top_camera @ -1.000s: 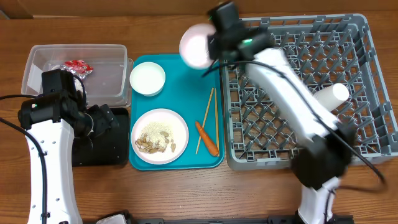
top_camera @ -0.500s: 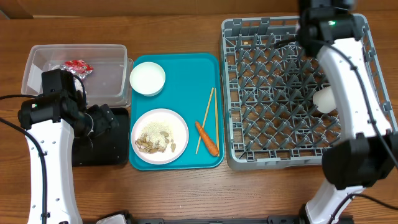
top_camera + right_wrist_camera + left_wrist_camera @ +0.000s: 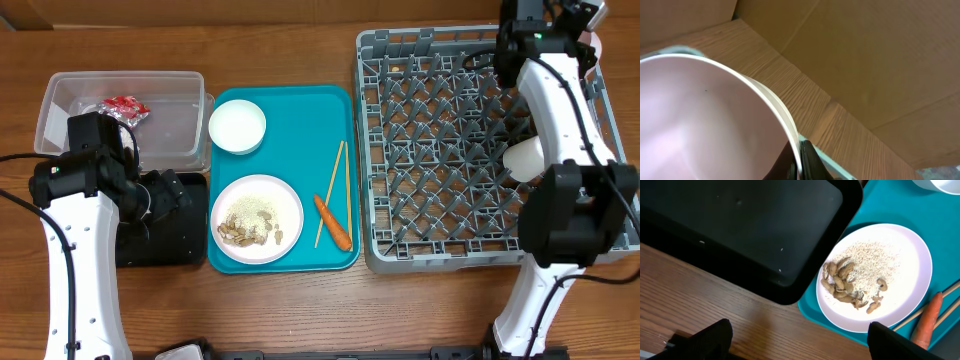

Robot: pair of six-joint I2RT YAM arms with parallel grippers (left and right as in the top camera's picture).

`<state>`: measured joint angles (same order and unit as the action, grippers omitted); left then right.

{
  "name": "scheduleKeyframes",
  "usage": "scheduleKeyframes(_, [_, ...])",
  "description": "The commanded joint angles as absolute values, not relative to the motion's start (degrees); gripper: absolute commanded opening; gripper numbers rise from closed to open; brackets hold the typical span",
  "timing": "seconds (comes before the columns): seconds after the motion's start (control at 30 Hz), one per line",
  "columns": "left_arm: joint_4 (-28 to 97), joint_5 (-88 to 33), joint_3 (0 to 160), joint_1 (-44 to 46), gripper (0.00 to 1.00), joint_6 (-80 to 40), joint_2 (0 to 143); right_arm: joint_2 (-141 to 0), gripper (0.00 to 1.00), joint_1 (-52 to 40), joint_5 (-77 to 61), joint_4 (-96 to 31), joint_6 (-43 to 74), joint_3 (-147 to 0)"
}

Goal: Sort waste into correct bins and load items into the dishwasher
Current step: 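Carry the bowl to the rack's far edge and release it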

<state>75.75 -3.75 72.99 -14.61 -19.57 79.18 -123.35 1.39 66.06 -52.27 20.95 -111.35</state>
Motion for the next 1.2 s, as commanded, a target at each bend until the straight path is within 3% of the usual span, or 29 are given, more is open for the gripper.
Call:
scheduleKeyframes(0.0, [76.0, -4.1, 72.8, -14.6, 0.88, -19.3, 79.1, -126.4, 0.05, 0.3, 66.8, -52.2, 20.9, -111.4])
scheduleKeyframes(0.7, [75.7, -4.1, 72.8, -14.6, 0.88, -19.3, 79.1, -130.4, 0.11, -9.0, 60.7, -68.3, 31.8, -111.3])
scheduleKeyframes(0.8, [75.3, -4.1, 72.8, -14.6, 0.88, -19.3, 79.1, -130.4, 0.17, -9.5, 57.1, -70.9, 31.8, -111.3])
scheduleKeyframes(0.93, [75.1, -4.1, 72.8, -14.6, 0.88, -19.3, 79.1, -130.1, 0.33, -10.5, 53.0, -74.4, 32.1, -111.4])
scheduleKeyframes(1.07, [74.8, -4.1, 72.8, -14.6, 0.88, -19.3, 79.1, -127.3, 0.91, -12.6, 52.8, -77.1, 35.7, -111.4])
scheduleKeyframes(1.17, [74.8, -4.1, 72.8, -14.6, 0.88, -19.3, 79.1, -123.8, 1.00, -13.9, 51.9, -76.7, 35.7, -111.5])
